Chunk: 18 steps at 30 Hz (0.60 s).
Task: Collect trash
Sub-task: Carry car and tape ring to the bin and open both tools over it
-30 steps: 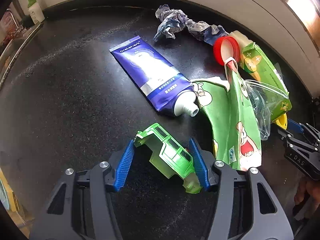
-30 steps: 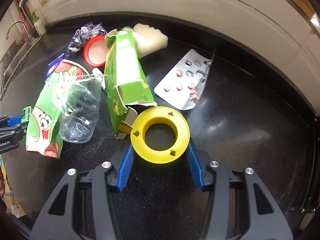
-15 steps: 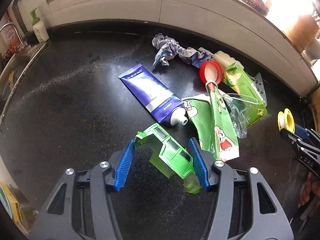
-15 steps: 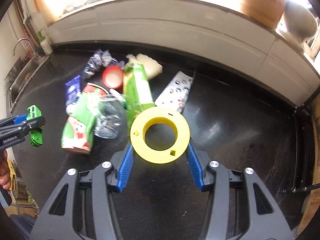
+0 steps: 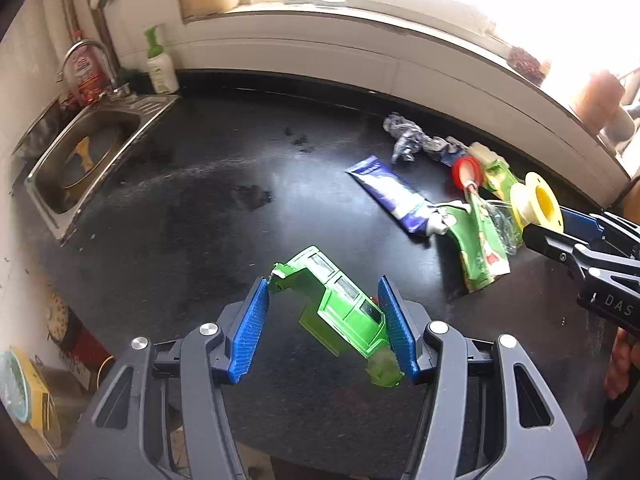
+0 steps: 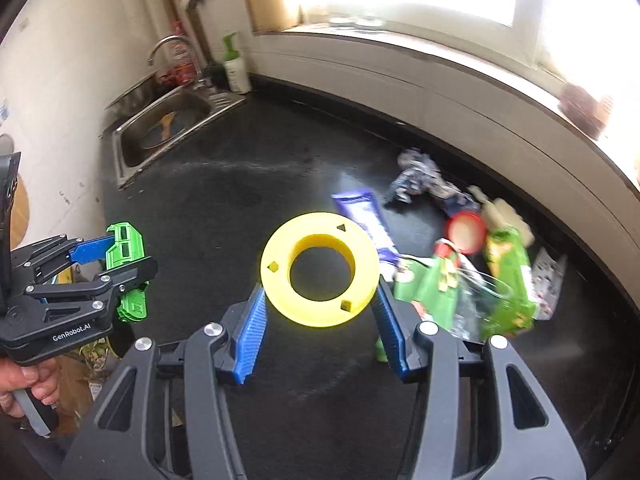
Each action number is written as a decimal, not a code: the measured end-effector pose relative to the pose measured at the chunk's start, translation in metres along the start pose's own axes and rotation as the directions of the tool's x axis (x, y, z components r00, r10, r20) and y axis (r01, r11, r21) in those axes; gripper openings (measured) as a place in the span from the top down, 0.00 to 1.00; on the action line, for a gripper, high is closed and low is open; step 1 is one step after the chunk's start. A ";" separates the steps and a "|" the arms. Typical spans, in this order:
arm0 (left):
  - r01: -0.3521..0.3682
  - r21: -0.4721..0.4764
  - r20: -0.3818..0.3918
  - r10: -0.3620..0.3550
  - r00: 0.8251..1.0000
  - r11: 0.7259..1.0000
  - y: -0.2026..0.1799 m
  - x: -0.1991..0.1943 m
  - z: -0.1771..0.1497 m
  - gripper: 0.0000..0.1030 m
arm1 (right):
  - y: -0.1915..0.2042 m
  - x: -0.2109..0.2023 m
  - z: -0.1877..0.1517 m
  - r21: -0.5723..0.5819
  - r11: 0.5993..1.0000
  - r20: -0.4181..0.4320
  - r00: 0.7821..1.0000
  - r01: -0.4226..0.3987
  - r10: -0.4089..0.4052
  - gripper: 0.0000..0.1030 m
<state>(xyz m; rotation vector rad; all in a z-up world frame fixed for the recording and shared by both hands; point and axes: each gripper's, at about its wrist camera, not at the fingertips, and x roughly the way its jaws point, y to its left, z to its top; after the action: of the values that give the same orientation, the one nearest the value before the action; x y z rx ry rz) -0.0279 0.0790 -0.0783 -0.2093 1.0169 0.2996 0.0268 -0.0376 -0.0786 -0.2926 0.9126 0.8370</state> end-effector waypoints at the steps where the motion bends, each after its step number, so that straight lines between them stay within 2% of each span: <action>1: -0.015 -0.017 0.005 0.015 1.000 1.000 0.013 -0.005 -0.002 0.46 | 0.025 0.008 0.007 -0.040 0.999 -0.006 0.999 -0.036 0.036 0.51; 6: -0.110 -0.148 0.016 0.114 0.993 0.983 0.096 -0.035 -0.027 0.46 | 0.129 0.036 0.031 -0.199 0.963 -0.058 0.983 -0.180 0.172 0.51; 8: -0.156 -0.223 0.005 0.161 0.987 0.962 0.135 -0.047 -0.045 0.46 | 0.175 0.047 0.038 -0.265 0.933 -0.093 0.969 -0.244 0.227 0.51; 9: -0.176 -0.254 -0.002 0.181 0.983 0.951 0.152 -0.052 -0.054 0.46 | 0.175 0.047 0.038 -0.265 0.933 -0.093 0.969 -0.244 0.227 0.51; 14: -0.267 -0.417 -0.055 0.269 0.962 0.869 0.236 -0.077 -0.109 0.46 | 0.274 0.069 0.040 -0.394 0.842 -0.181 0.929 -0.368 0.322 0.51; 18: -0.324 -0.523 -0.122 0.307 0.944 0.788 0.291 -0.085 -0.156 0.46 | 0.343 0.089 0.035 -0.454 0.769 -0.266 0.892 -0.451 0.366 0.51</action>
<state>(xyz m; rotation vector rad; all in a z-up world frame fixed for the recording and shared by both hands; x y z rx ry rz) -0.2942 0.2916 -0.0946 -0.5567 0.9777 0.8992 -0.1786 0.2526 -0.0895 -0.6424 0.9102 1.4883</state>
